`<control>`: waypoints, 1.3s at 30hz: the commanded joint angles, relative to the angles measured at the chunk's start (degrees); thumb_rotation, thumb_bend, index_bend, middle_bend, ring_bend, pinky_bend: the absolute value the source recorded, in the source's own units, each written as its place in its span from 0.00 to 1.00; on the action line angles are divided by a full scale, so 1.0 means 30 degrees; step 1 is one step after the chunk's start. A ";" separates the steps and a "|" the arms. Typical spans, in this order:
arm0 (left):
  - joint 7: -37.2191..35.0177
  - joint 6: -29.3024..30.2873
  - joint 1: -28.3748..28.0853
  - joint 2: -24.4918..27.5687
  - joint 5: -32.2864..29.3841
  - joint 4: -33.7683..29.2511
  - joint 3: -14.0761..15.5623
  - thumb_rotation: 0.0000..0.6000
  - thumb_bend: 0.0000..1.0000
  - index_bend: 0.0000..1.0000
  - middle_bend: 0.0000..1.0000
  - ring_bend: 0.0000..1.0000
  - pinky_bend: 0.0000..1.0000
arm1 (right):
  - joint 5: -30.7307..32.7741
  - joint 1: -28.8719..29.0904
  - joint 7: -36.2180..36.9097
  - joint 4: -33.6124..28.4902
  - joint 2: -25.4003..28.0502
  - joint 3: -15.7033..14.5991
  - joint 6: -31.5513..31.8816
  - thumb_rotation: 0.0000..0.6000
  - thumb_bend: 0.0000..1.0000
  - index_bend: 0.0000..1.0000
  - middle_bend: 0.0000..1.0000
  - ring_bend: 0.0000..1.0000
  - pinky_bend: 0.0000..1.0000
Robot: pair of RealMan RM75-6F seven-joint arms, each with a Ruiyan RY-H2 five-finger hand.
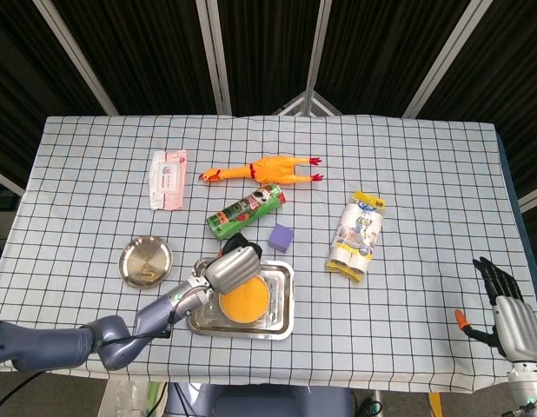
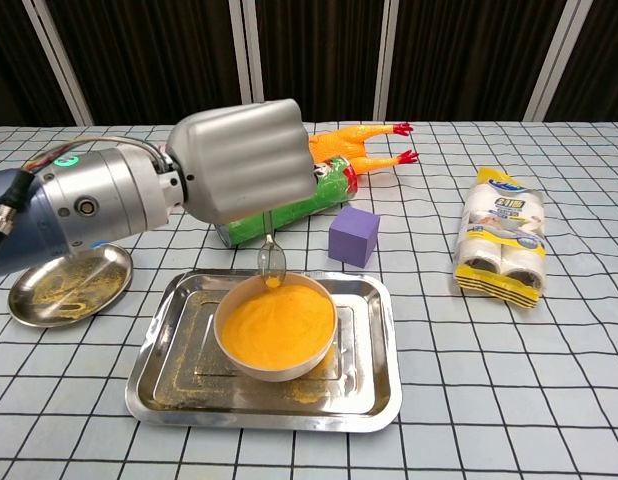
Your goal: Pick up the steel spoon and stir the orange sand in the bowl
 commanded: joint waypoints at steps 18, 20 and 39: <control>-0.0489 -0.0566 0.0058 -0.0774 0.0497 -0.0062 0.0250 1.00 0.72 0.80 1.00 1.00 1.00 | 0.0078 -0.0030 0.0080 -0.0038 0.0062 0.0023 -0.0010 1.00 0.40 0.00 0.00 0.00 0.00; -0.0663 -0.0461 0.0125 -0.0779 0.0566 -0.0231 0.0230 1.00 0.72 0.80 1.00 1.00 1.00 | 0.0071 -0.0033 0.0079 -0.0039 0.0066 0.0015 -0.0014 1.00 0.40 0.00 0.00 0.00 0.00; -0.1097 0.0363 0.0985 0.0762 0.1625 -0.1787 0.0468 1.00 0.72 0.80 1.00 1.00 1.00 | 0.0105 -0.0002 -0.0089 -0.0061 0.0059 0.0019 -0.0082 1.00 0.40 0.00 0.00 0.00 0.00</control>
